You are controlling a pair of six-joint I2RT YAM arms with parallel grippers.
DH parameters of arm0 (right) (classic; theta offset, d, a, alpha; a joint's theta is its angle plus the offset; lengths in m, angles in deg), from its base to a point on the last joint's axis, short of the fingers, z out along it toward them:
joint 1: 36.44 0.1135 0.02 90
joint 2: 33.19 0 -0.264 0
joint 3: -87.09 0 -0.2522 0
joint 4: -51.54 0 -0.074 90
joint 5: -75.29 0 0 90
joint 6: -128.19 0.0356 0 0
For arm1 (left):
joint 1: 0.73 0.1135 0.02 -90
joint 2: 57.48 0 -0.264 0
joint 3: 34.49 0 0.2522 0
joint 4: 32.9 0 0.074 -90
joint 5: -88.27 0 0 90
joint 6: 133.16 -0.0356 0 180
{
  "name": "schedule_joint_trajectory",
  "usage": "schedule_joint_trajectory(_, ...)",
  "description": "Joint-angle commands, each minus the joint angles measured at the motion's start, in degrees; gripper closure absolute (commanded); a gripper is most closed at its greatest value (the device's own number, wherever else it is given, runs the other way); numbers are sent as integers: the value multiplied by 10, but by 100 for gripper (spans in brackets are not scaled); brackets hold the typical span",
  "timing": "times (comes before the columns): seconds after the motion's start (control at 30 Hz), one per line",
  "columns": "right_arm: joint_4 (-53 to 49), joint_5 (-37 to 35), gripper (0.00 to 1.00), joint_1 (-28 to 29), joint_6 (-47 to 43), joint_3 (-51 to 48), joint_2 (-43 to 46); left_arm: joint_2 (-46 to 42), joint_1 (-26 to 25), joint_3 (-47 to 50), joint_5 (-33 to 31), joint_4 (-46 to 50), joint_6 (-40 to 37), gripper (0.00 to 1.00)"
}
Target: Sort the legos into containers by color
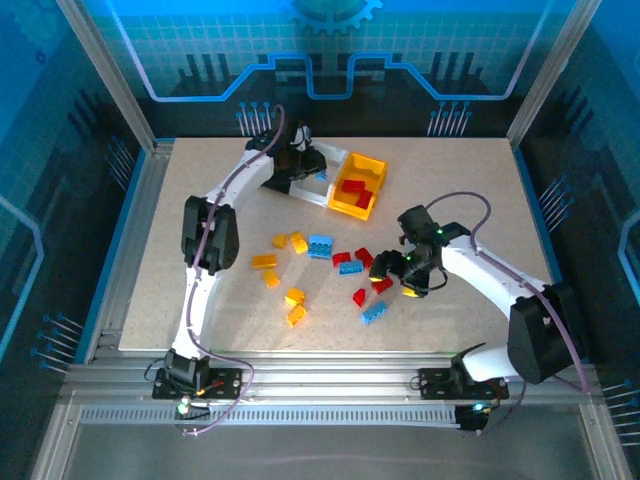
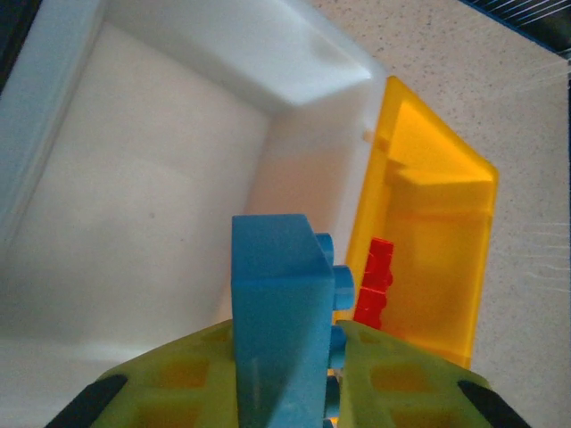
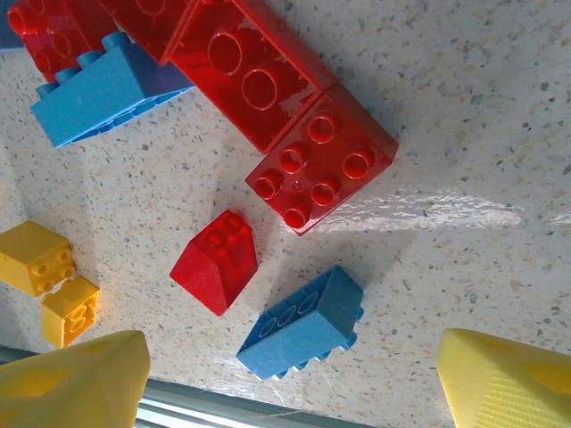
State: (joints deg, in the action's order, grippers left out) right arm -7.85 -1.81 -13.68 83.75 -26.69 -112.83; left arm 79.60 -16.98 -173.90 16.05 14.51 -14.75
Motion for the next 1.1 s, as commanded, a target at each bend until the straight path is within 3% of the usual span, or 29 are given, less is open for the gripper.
schedule_joint_trajectory(0.0, -18, 2, 15, -10, -7, -2, 6, 23, 6, -31, -3, 35, -23, 82)
schedule_joint_trajectory(0.4, -5, 12, 14, -11, -16, -18, -6, 39, 6, -46, -2, 42, -21, 77)
schedule_joint_trajectory(1.07, -17, 6, 14, -15, -25, -18, 13, 19, 6, -51, -4, 59, -21, 41)
